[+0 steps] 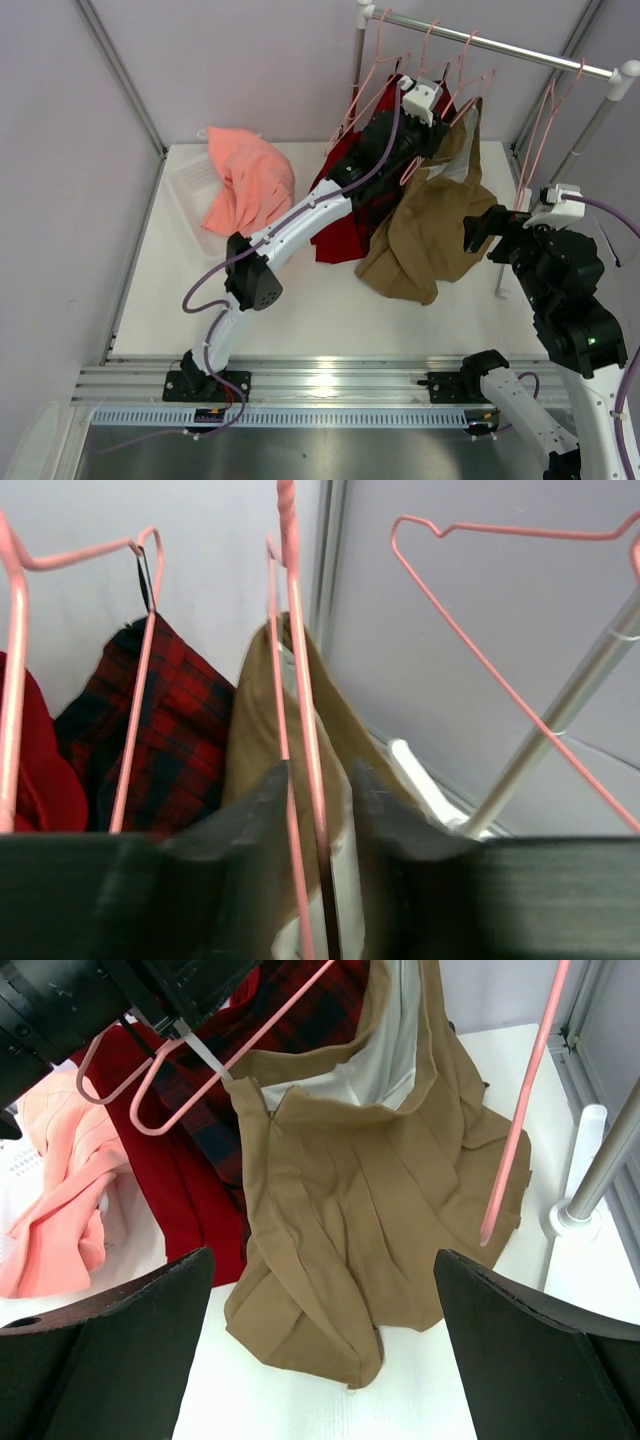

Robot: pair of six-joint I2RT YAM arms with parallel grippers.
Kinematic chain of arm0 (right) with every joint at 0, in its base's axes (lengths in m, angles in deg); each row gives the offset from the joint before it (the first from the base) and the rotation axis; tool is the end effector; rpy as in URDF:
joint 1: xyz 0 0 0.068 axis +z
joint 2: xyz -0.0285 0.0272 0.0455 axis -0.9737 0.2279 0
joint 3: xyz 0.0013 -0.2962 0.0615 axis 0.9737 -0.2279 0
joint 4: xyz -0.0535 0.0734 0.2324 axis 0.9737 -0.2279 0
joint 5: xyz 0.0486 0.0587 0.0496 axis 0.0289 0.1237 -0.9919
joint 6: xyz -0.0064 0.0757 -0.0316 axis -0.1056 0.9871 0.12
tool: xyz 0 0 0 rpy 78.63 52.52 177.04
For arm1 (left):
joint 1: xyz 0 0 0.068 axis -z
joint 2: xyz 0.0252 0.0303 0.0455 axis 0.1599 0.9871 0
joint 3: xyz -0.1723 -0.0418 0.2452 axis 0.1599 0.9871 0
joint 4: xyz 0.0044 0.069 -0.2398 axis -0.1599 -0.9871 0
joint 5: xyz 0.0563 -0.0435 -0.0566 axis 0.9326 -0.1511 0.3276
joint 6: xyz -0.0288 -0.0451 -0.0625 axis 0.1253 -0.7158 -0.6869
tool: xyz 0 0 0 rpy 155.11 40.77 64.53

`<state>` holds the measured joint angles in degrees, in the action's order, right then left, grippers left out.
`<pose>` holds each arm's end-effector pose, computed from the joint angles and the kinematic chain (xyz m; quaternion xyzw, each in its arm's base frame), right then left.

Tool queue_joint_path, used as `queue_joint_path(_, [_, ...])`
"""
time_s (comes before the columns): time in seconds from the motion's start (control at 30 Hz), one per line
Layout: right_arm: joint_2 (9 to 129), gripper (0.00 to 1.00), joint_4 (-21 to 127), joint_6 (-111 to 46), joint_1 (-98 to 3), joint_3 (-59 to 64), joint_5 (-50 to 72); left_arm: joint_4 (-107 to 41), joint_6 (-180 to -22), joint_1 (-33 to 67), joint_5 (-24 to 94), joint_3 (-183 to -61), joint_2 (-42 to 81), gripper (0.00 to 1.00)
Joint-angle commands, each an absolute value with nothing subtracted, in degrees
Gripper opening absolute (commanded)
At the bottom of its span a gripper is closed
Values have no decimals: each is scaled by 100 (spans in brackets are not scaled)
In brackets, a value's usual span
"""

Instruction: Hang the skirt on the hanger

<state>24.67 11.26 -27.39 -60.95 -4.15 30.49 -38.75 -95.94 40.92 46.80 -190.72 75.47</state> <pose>0.0901 0.0110 0.4390 0.0372 0.7655 0.0797 0.6374 0.3758 -0.4430 0.4437 0.2276 0.6319 -0.3347 0.6609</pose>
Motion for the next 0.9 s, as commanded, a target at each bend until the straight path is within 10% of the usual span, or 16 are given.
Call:
queue_joint_path(0.0, [2461,99,1190,-2642,-6110,-425,3073,-3695,-9450,4124,4503,-18968,6928,40])
queue_joint_path(0.43, [2619,99,1401,-2352,-6118,-241,3231,-4212,-9353,4168,3888,-18027,5005,98])
queue_joint_path(0.87, [2672,99,1945,-2386,-6110,-197,3337,-7728,-10625,3652,6120,-15618,2246,99])
